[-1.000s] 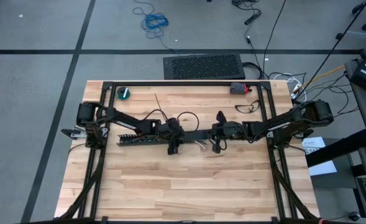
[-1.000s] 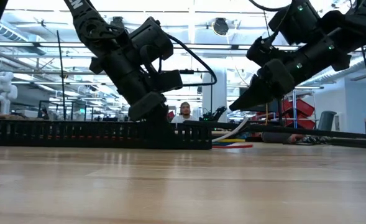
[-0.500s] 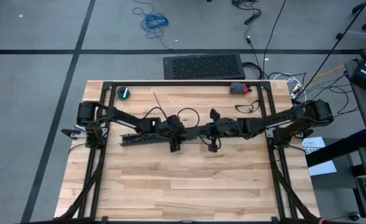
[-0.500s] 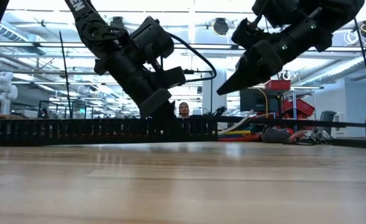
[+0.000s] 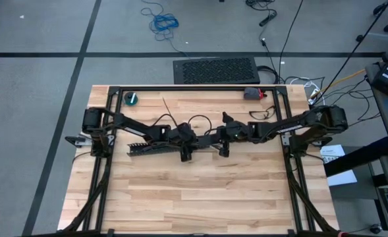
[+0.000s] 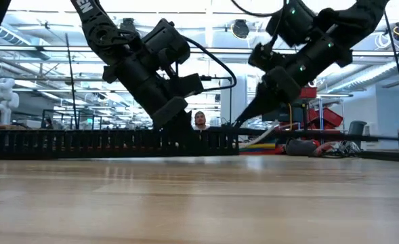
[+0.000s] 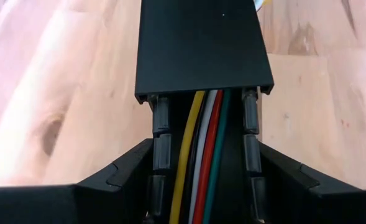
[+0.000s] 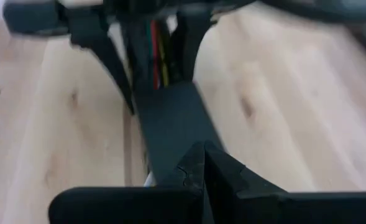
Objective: Ziptie cables
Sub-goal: Insert the cable duct cover
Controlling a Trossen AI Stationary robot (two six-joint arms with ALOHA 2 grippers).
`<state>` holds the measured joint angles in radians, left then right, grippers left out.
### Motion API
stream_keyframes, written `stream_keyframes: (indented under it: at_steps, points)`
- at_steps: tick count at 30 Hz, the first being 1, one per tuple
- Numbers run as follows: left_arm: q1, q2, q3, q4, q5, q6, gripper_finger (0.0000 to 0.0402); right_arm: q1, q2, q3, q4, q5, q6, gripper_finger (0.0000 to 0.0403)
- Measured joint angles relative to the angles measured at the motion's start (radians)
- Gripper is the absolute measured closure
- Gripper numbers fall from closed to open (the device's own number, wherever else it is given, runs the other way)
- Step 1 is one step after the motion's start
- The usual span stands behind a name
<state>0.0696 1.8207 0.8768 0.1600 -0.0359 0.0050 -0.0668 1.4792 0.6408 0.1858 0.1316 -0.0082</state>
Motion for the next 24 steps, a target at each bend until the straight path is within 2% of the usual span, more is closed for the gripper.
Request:
stream_keyframes:
  at_steps: [8,16,24]
  points:
    - [0.003,0.052,0.004,0.049,0.004,-0.013,0.0177,-0.016,0.062,0.003,0.036,-0.008,0.012,0.0403]
    - [0.003,0.056,0.003,0.072,0.005,-0.026,0.0177,-0.018,0.064,0.003,0.061,-0.035,0.016,0.0403]
    - [0.003,0.057,0.006,0.071,0.005,-0.027,0.0177,-0.026,0.124,0.011,0.1,-0.083,0.03,0.0403]
